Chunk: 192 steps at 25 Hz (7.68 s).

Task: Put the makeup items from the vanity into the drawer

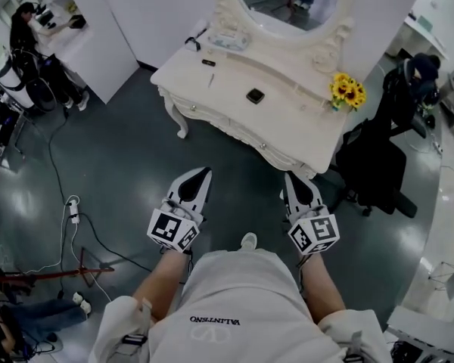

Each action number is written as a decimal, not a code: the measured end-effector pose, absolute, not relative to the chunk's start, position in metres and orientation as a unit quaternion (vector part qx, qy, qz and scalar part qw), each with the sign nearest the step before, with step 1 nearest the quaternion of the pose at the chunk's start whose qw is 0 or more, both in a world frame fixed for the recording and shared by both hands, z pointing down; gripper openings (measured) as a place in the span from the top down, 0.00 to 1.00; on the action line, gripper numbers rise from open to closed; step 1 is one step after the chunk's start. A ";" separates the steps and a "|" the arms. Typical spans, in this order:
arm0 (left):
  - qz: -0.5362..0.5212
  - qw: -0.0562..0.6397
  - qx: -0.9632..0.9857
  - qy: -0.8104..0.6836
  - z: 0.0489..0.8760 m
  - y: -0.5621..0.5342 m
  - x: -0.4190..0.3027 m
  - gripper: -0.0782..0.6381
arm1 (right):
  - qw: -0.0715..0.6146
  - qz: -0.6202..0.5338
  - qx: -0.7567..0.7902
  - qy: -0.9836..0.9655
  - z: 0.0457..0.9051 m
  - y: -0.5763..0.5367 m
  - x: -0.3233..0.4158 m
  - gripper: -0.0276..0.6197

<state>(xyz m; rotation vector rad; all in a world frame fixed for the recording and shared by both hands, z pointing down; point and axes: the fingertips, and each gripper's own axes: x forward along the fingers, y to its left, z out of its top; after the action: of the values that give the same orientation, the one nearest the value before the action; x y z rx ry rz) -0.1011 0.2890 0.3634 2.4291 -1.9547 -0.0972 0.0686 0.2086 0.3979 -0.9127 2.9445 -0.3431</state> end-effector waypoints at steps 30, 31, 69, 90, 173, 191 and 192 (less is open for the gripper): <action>-0.007 0.036 0.819 -0.573 0.399 0.034 -0.135 0.22 | -0.003 -0.136 -0.361 0.922 0.424 0.004 0.029 0.94; -0.006 0.040 0.821 -0.570 0.402 0.022 -0.140 0.22 | -0.003 -0.136 -0.366 0.921 0.425 -0.007 0.025 0.94; 0.167 0.227 0.807 -0.520 0.597 -0.172 -0.164 0.22 | -0.121 -0.295 -0.402 0.858 0.579 -0.190 -0.056 0.94; 0.247 0.242 0.788 -0.509 0.664 -0.188 -0.151 0.22 | -0.154 -0.341 -0.386 0.843 0.644 -0.198 -0.069 0.94; 0.256 0.188 0.840 -0.440 0.594 -0.170 0.020 0.42 | -0.066 -0.308 -0.522 0.792 0.587 -0.168 0.081 0.94; 0.254 0.192 0.828 -0.462 0.586 -0.234 0.044 0.42 | -0.061 -0.290 -0.520 0.801 0.571 -0.216 0.099 0.94; 0.255 0.192 0.828 -0.462 0.586 -0.236 0.045 0.42 | -0.061 -0.290 -0.520 0.801 0.571 -0.218 0.100 0.94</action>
<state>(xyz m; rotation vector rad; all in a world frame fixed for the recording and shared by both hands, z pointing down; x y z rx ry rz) 0.0445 -0.2358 0.5860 2.3231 -1.2958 0.7154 0.0996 -0.2176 0.5712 -1.7003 2.6195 -0.9493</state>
